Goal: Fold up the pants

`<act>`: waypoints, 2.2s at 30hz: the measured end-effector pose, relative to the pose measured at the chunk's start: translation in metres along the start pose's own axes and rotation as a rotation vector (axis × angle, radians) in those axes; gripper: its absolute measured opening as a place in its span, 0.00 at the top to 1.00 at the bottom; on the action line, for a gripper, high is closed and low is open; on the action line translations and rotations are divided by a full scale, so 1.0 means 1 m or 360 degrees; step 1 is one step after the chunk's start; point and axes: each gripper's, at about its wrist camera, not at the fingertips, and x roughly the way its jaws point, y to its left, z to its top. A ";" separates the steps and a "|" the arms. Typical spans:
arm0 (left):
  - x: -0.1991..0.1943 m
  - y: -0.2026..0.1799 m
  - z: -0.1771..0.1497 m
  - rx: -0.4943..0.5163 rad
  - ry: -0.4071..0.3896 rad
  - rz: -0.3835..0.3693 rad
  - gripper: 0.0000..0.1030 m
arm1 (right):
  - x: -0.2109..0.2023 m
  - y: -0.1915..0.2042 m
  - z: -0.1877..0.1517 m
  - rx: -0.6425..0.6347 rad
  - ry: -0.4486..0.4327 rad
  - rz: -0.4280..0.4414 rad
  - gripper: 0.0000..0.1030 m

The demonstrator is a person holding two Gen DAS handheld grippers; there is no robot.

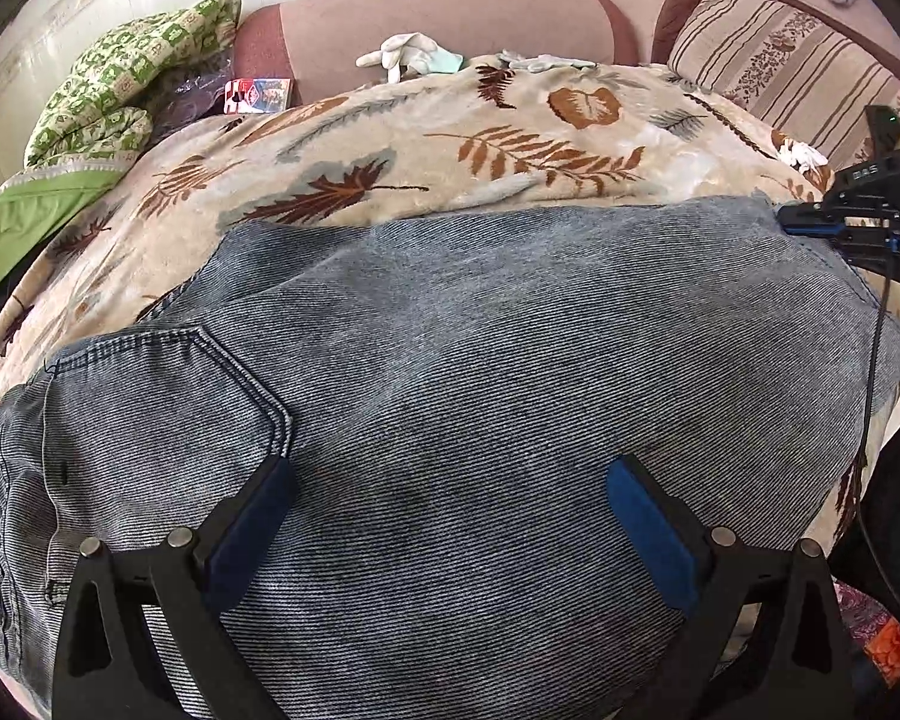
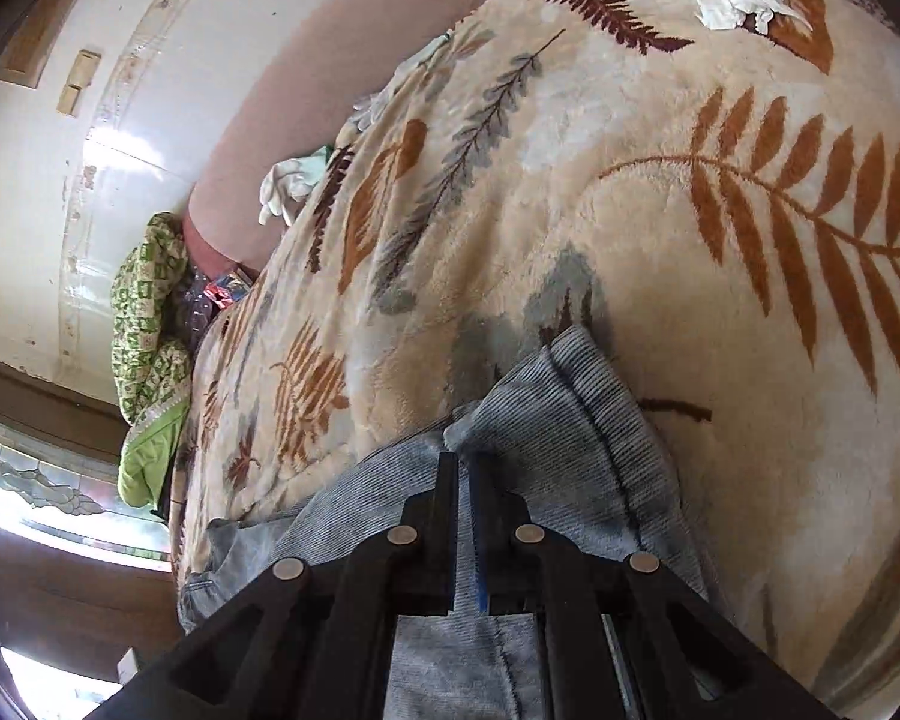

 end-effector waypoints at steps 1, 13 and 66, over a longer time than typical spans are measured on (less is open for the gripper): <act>-0.001 0.000 -0.001 -0.0001 -0.0002 -0.0008 0.00 | 0.004 -0.004 0.003 0.0016 0.0005 -0.0010 0.97; -0.003 0.001 -0.004 -0.0013 0.0010 -0.0006 0.00 | 0.001 0.062 -0.024 -0.0301 -0.0070 0.0296 0.94; -0.022 0.014 -0.006 -0.0106 -0.0063 -0.0105 0.00 | -0.104 -0.042 -0.100 0.0275 0.0006 0.0263 0.32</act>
